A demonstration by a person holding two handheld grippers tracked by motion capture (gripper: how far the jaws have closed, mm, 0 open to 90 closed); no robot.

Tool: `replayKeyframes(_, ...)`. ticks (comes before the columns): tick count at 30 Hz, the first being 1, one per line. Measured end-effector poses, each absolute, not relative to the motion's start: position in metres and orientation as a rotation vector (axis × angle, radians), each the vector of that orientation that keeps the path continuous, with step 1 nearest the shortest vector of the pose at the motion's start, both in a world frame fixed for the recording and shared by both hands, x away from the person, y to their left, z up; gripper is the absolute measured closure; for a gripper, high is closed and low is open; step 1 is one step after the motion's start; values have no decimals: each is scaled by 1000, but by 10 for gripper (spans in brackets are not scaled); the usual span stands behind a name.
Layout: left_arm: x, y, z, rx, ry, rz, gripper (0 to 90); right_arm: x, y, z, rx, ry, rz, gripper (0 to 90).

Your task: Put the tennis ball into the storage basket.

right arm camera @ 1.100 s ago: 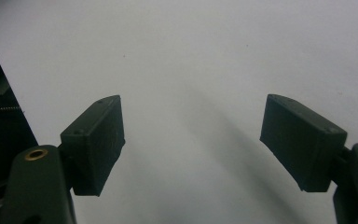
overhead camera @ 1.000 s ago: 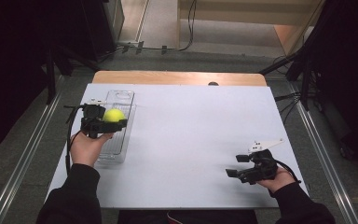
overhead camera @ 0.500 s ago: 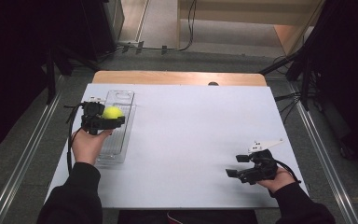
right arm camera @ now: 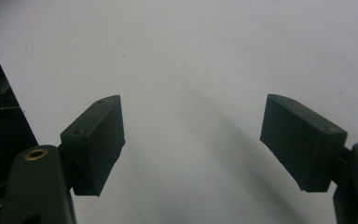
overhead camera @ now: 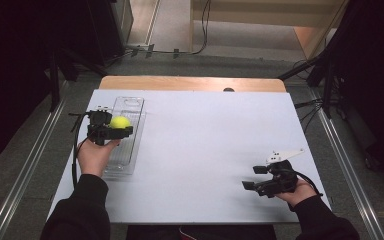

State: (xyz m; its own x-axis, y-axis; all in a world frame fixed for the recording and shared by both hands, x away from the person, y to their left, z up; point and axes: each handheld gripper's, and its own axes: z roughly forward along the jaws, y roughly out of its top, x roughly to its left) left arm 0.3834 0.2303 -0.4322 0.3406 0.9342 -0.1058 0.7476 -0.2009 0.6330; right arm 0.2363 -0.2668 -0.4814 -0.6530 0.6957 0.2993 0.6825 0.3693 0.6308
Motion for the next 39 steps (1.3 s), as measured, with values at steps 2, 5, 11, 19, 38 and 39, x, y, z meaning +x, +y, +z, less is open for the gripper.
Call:
replayKeyframes(2, 384, 230, -433, 2012, 1468, 403, 262, 236, -267, -481, 1301, 2584, 1178, 196)
replayKeyframes(5, 384, 231, -433, 2011, 1471, 396, 262, 236, -267, -481, 1300, 2583, 1178, 197)
replayKeyframes(11, 383, 230, -432, 2016, 1461, 400, 256, 236, -267, -481, 1299, 2584, 1178, 197)
replayKeyframes(19, 382, 233, -422, 1960, 1446, 400, 151, 236, -267, -481, 1294, 2584, 1179, 197)
replayKeyframes(38, 371, 226, -400, 1983, 1354, 308, 149, 236, -267, -481, 1305, 2583, 1175, 197)
replayKeyframes(39, 371, 226, -400, 1983, 1354, 308, 149, 236, -267, -481, 1305, 2582, 1176, 197)
